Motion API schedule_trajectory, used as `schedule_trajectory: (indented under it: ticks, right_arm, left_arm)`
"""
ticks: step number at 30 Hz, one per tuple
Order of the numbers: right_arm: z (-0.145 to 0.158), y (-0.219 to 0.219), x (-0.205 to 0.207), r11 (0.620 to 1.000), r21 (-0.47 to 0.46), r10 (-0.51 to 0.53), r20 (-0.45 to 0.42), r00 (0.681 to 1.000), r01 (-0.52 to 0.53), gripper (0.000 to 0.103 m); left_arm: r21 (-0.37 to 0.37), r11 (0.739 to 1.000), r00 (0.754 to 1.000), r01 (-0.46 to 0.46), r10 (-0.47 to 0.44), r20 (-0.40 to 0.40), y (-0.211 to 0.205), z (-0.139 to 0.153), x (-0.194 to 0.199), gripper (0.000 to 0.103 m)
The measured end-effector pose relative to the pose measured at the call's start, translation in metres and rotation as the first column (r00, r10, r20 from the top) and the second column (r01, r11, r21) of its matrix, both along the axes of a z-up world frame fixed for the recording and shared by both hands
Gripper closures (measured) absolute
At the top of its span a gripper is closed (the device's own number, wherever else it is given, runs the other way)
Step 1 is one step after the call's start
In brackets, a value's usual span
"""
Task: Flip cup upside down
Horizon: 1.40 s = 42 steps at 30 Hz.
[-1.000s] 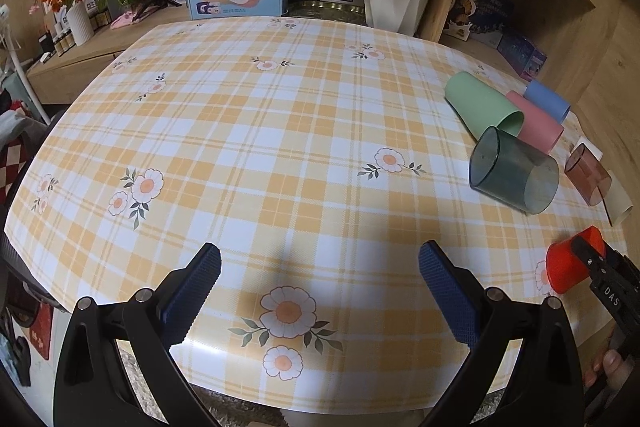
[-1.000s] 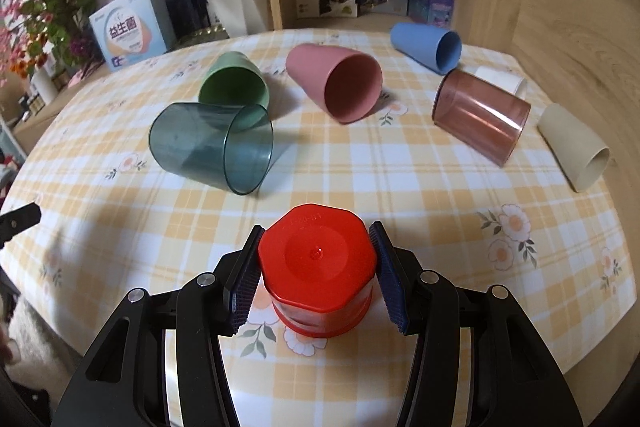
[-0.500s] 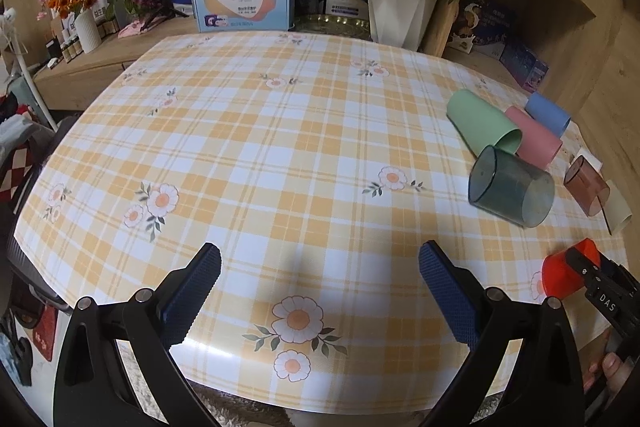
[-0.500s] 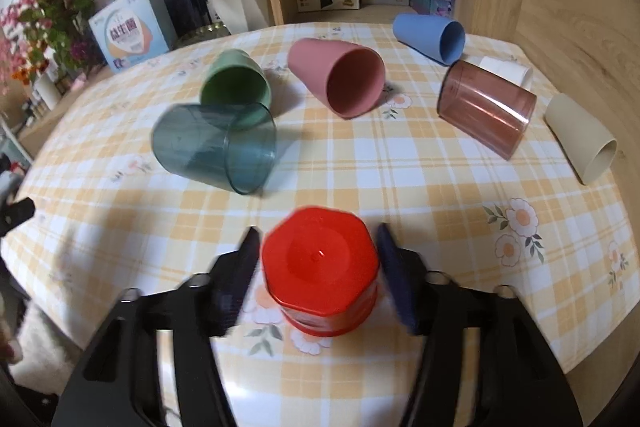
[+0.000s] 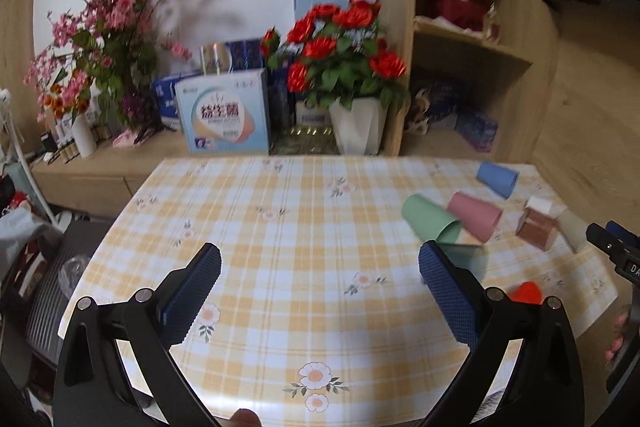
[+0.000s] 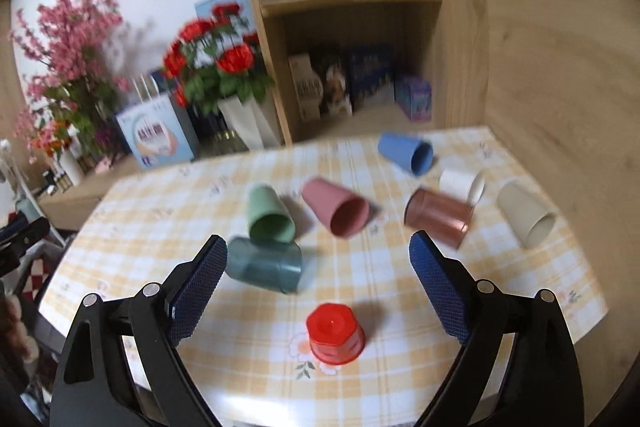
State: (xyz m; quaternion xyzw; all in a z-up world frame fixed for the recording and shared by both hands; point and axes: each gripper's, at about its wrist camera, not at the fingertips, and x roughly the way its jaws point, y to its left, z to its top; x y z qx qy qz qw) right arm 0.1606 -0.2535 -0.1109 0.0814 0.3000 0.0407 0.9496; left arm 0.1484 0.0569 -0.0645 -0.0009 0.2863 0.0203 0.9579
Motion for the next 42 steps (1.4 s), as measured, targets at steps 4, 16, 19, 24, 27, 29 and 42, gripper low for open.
schedule_trajectory:
  ticks: [4,16,19,24,27,29,42]
  right_arm:
    - [0.038,0.002,-0.028,0.999,-0.044,-0.008,0.052,0.999,0.011,0.014]
    - [0.1,-0.001,-0.085,0.991,-0.099,-0.085,0.097,0.992,0.095,0.014]
    - [0.104,-0.002,-0.094,0.99,-0.097,-0.089,0.106,0.99,0.099,0.014]
    - [0.107,-0.006,-0.102,0.99,-0.092,-0.098,0.116,0.988,0.109,0.014]
    - [0.106,-0.007,-0.102,0.99,-0.091,-0.101,0.113,0.989,0.111,0.014]
    - [0.106,-0.006,-0.101,0.99,-0.089,-0.098,0.113,0.989,0.108,0.014]
    - [0.113,-0.007,-0.105,0.989,-0.094,-0.101,0.145,0.984,0.116,0.014]
  left_arm:
    - [-0.038,0.998,0.997,0.043,-0.04,0.071,-0.005,0.03,-0.028,0.006]
    - [-0.047,0.986,0.976,0.16,-0.151,0.155,-0.041,0.066,-0.081,0.006]
    - [-0.054,0.982,0.972,0.179,-0.168,0.162,-0.045,0.071,-0.086,0.006]
    - [-0.045,0.982,0.97,0.182,-0.172,0.172,-0.048,0.076,-0.09,0.006]
    - [-0.047,0.983,0.971,0.177,-0.167,0.174,-0.047,0.078,-0.091,0.006]
    - [-0.046,0.984,0.971,0.174,-0.164,0.171,-0.047,0.078,-0.088,0.006]
    - [-0.057,0.983,0.974,0.177,-0.166,0.155,-0.045,0.078,-0.091,0.006]
